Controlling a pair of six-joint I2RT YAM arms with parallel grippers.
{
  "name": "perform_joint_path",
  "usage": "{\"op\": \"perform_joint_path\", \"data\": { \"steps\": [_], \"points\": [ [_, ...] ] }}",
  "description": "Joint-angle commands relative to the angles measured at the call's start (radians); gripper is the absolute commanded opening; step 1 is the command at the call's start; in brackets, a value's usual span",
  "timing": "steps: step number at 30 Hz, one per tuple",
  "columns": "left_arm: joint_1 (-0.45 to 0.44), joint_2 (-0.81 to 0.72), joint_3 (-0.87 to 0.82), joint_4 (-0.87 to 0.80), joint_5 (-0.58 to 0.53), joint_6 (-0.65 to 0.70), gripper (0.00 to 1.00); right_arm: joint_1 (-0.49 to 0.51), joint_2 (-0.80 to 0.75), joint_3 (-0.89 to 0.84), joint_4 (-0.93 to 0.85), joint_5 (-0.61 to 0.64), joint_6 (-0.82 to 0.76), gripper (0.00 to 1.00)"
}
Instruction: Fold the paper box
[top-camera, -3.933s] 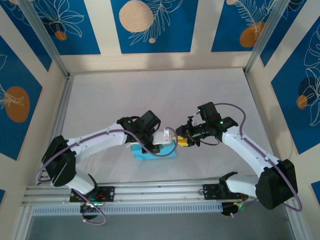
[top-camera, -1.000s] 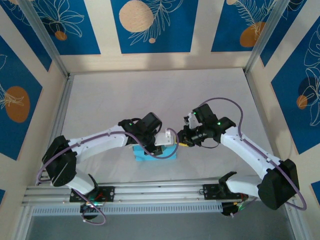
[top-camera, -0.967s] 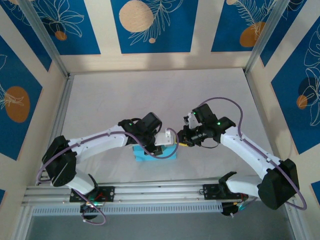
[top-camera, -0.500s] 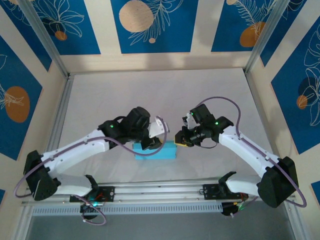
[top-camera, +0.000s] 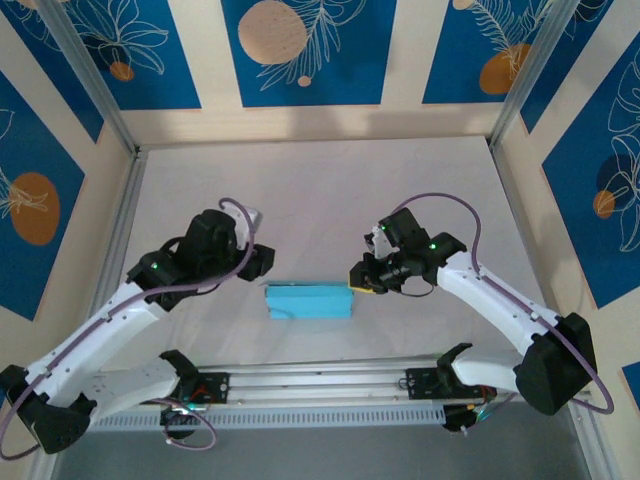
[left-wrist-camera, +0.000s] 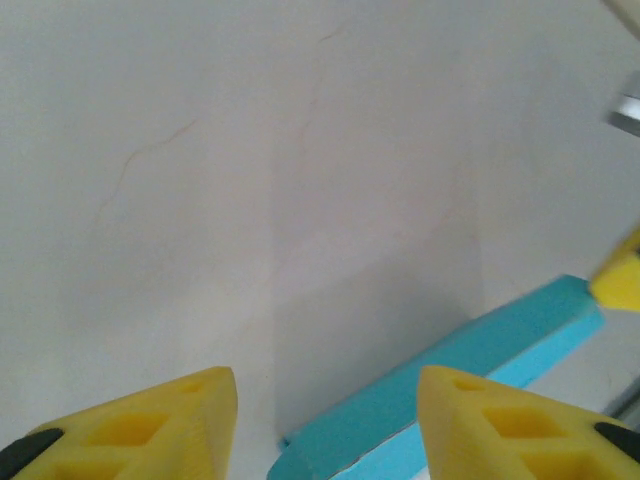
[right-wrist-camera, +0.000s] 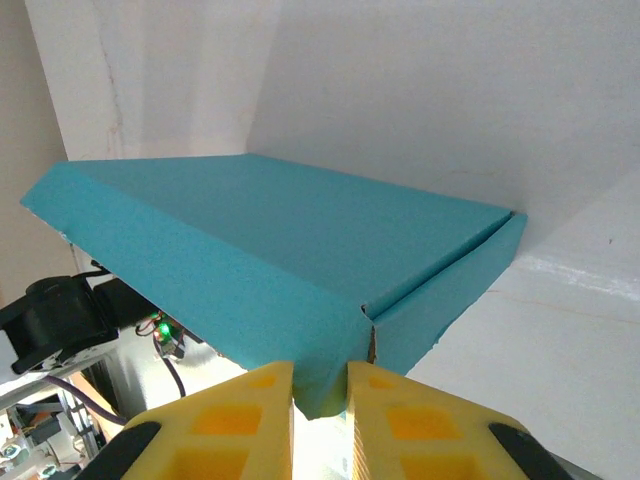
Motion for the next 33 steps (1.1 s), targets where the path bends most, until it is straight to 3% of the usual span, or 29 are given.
{"op": "perform_joint_path", "data": {
  "steps": [1, 6, 11, 23, 33],
  "points": [
    [0.072, 0.034, -0.013, -0.162, 0.052, -0.234, 0.55, 0.007, 0.029, -0.002, -0.098, 0.067, -0.001, 0.20],
    [0.163, 0.114, -0.006, -0.169, 0.181, -0.278, 0.60, 0.011, 0.034, 0.001, -0.097, 0.064, -0.003, 0.21],
    [0.175, 0.178, -0.057, -0.059, 0.332, -0.331, 0.60, 0.014, 0.040, 0.007, -0.103, 0.067, -0.004, 0.20],
    [0.176, 0.234, -0.101, -0.027, 0.444, -0.365, 0.65, 0.014, 0.053, 0.017, -0.109, 0.069, -0.003, 0.21],
    [0.176, 0.160, -0.141, 0.018, 0.526, -0.469, 0.52, 0.016, 0.063, 0.020, -0.105, 0.082, 0.012, 0.20]
  ]
}}
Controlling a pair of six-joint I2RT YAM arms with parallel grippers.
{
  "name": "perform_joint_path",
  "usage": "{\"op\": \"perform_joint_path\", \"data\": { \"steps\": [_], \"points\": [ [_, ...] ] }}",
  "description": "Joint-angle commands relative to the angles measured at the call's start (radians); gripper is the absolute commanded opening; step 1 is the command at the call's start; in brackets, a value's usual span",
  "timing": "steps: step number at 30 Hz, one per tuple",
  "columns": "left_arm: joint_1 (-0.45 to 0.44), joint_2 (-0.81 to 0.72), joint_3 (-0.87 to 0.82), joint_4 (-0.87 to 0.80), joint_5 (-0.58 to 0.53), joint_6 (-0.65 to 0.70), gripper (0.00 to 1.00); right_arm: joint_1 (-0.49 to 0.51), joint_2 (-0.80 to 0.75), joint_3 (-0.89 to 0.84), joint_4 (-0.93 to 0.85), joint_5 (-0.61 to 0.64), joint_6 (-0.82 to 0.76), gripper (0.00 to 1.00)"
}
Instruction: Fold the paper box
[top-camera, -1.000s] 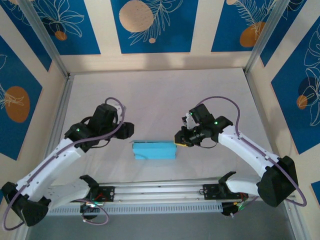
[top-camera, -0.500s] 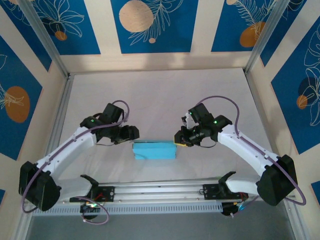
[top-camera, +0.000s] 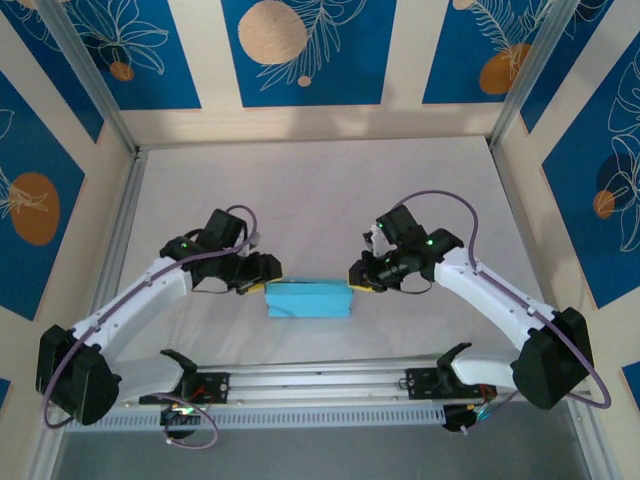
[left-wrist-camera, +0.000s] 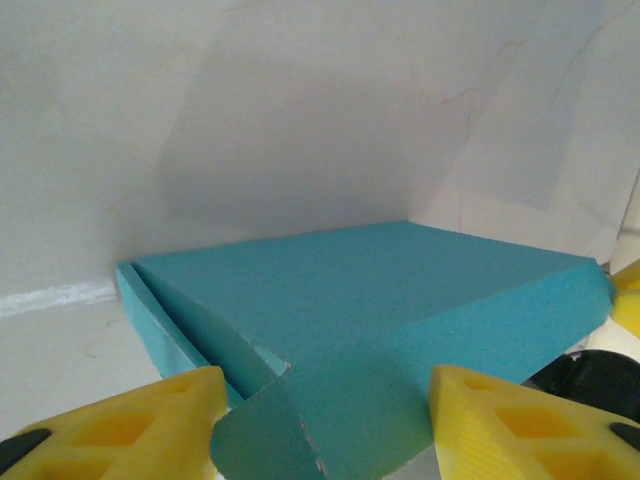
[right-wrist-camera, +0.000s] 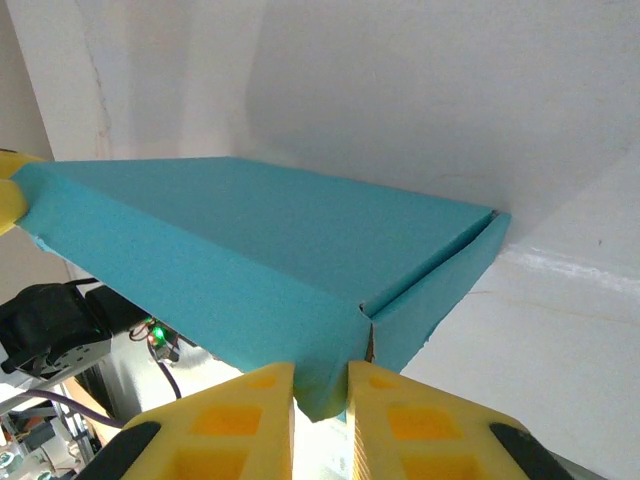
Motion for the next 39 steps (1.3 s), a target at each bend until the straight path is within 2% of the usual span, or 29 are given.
{"op": "perform_joint_path", "data": {
  "steps": [1, 3, 5, 9, 13, 15, 22, 24, 25, 29, 33, 35, 39],
  "points": [
    [0.008, -0.047, -0.019, 0.018, 0.060, -0.046, 0.51, 0.006, 0.035, -0.008, -0.081, 0.065, 0.011, 0.20],
    [0.008, -0.068, -0.022, 0.006, 0.051, -0.041, 0.50, 0.006, 0.037, -0.009, -0.080, 0.066, 0.010, 0.20],
    [0.008, -0.089, -0.008, -0.037, -0.003, -0.011, 0.51, 0.006, 0.039, -0.007, -0.080, 0.068, 0.010, 0.20],
    [0.008, -0.120, 0.036, -0.125, -0.120, 0.068, 0.65, 0.006, 0.041, -0.003, -0.083, 0.069, 0.009, 0.20],
    [0.008, -0.167, 0.049, -0.188, -0.252, 0.117, 0.65, 0.008, 0.036, 0.004, -0.091, 0.077, 0.010, 0.20],
    [0.008, -0.193, 0.034, -0.197, -0.265, 0.106, 0.65, 0.010, 0.036, 0.007, -0.096, 0.078, 0.009, 0.20],
    [0.005, -0.266, -0.057, -0.176, -0.171, -0.183, 0.73, 0.033, 0.040, 0.023, -0.117, 0.119, 0.007, 0.20],
    [0.006, -0.294, -0.096, -0.154, -0.152, -0.271, 0.78, 0.040, 0.041, 0.027, -0.116, 0.123, 0.010, 0.20],
    [0.004, -0.306, -0.113, -0.147, -0.152, -0.316, 0.83, 0.044, 0.042, 0.026, -0.114, 0.125, 0.012, 0.21],
    [0.005, -0.366, -0.175, -0.054, -0.139, -0.521, 0.83, 0.061, 0.049, 0.031, -0.117, 0.140, 0.018, 0.20],
    [0.001, -0.423, -0.217, -0.017, -0.195, -0.707, 0.87, 0.077, 0.055, 0.033, -0.116, 0.151, 0.024, 0.20],
    [-0.002, -0.435, -0.243, 0.025, -0.223, -0.760, 0.89, 0.086, 0.060, 0.034, -0.111, 0.155, 0.027, 0.20],
    [-0.010, -0.389, -0.271, 0.093, -0.212, -0.807, 0.89, 0.093, 0.067, 0.043, -0.112, 0.161, 0.032, 0.20]
  ]
}}
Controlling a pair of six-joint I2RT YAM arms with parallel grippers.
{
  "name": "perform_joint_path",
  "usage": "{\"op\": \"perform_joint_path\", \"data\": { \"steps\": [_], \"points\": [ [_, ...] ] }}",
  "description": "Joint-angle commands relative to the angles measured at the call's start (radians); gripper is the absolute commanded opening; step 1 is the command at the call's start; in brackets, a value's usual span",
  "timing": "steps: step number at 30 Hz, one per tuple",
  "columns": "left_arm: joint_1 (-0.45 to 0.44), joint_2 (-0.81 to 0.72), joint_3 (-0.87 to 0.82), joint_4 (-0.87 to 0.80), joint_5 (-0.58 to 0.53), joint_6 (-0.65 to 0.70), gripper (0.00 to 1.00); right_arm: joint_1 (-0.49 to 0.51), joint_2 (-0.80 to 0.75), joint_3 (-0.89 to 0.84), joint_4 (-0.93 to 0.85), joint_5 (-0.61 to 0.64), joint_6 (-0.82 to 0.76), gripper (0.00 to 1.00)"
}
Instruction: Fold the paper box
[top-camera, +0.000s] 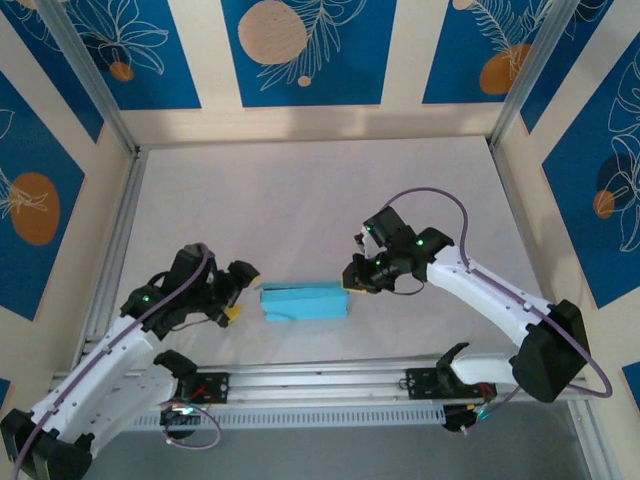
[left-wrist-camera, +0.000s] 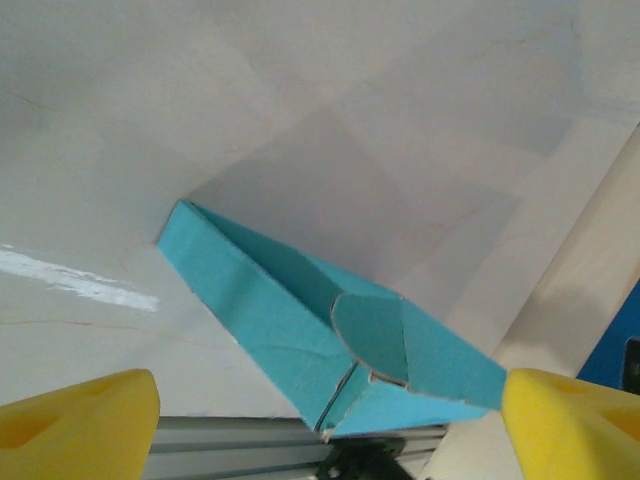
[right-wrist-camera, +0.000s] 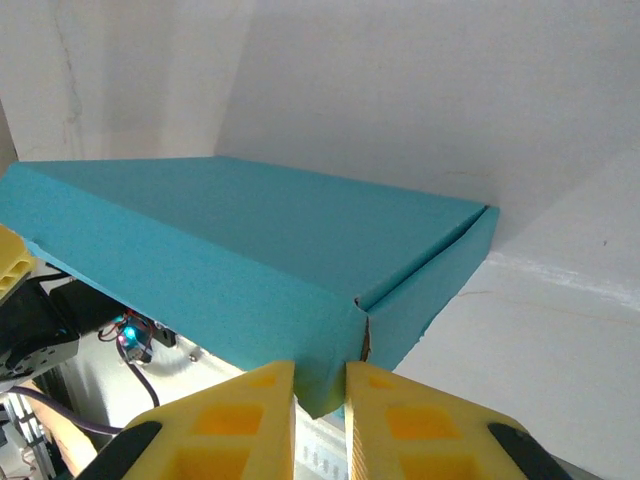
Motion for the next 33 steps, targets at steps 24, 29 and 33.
{"op": "perform_joint_path", "data": {
  "steps": [24, 29, 33],
  "points": [
    [-0.100, 0.180, -0.087, 0.210, -0.046, -0.281, 0.67, 0.028, 0.035, 0.018, -0.111, 0.094, 0.023, 0.20],
    [-0.116, 0.153, -0.088, 0.198, -0.069, -0.294, 0.50, 0.028, 0.041, 0.023, -0.111, 0.096, 0.022, 0.20],
    [-0.125, 0.139, -0.082, 0.181, -0.078, -0.299, 0.44, 0.028, 0.044, 0.029, -0.114, 0.095, 0.025, 0.20]
  ]
}}
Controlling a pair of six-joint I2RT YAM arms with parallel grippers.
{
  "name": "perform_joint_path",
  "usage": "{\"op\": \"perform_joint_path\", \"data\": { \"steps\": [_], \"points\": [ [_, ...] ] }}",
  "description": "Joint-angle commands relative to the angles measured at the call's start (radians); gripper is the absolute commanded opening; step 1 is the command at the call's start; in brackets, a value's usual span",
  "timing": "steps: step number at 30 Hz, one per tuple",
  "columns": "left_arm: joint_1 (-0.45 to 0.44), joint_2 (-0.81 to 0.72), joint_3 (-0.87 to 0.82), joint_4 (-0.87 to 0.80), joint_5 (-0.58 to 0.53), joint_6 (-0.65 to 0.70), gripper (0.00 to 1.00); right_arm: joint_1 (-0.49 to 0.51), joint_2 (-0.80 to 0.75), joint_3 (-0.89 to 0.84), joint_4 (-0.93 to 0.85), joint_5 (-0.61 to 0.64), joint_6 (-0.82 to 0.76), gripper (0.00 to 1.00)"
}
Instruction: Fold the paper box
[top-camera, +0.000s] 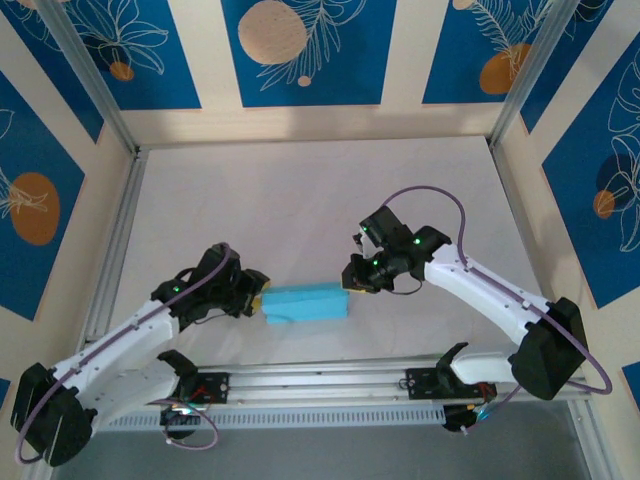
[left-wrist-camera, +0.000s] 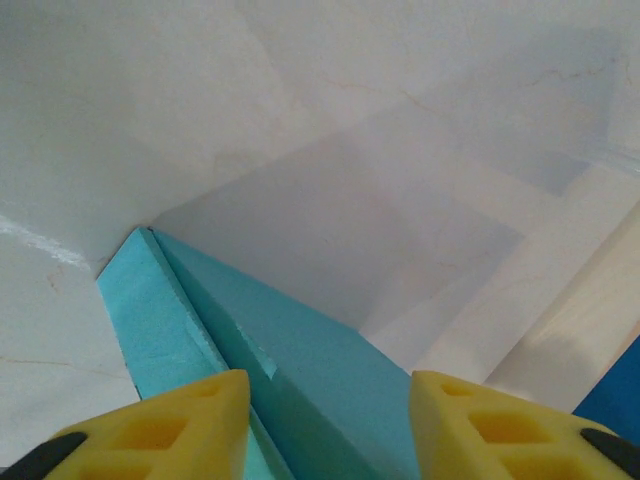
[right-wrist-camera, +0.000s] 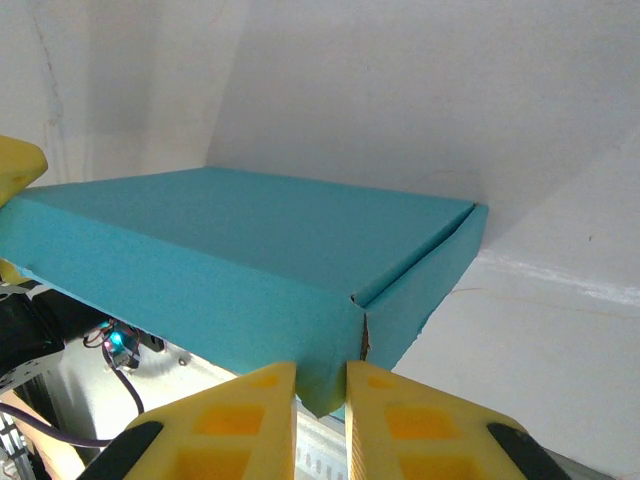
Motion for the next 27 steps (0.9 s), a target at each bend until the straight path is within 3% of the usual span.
{"op": "perform_joint_path", "data": {
  "steps": [1, 4, 7, 11, 14, 15, 19, 25, 27],
  "points": [
    [-0.018, -0.016, -0.009, -0.039, -0.017, -0.098, 0.47, 0.008, 0.028, 0.000, -0.083, 0.060, 0.015, 0.20],
    [-0.020, -0.016, 0.010, -0.083, -0.022, -0.070, 0.68, 0.008, 0.028, 0.004, -0.085, 0.062, 0.015, 0.20],
    [-0.012, -0.039, 0.015, -0.100, -0.065, -0.001, 0.74, 0.008, 0.029, 0.006, -0.087, 0.068, 0.008, 0.20],
    [0.014, -0.080, 0.109, -0.159, -0.225, 0.371, 0.86, 0.002, 0.035, 0.006, -0.091, 0.068, -0.005, 0.20],
    [0.016, -0.117, 0.182, -0.147, -0.325, 0.691, 0.89, -0.001, 0.042, 0.009, -0.092, 0.063, -0.017, 0.20],
    [0.017, -0.135, 0.186, -0.096, -0.301, 0.816, 0.88, -0.001, 0.045, 0.011, -0.092, 0.064, -0.020, 0.20],
    [0.010, -0.197, 0.151, 0.161, 0.008, 1.204, 0.85, -0.002, 0.053, 0.015, -0.093, 0.061, -0.042, 0.20],
    [-0.072, -0.082, 0.217, -0.055, 0.040, 1.744, 0.83, -0.009, 0.068, 0.016, -0.095, 0.062, -0.065, 0.20],
    [-0.104, -0.048, 0.240, -0.125, 0.058, 1.850, 0.85, -0.012, 0.070, 0.017, -0.098, 0.067, -0.070, 0.20]
  ]
}}
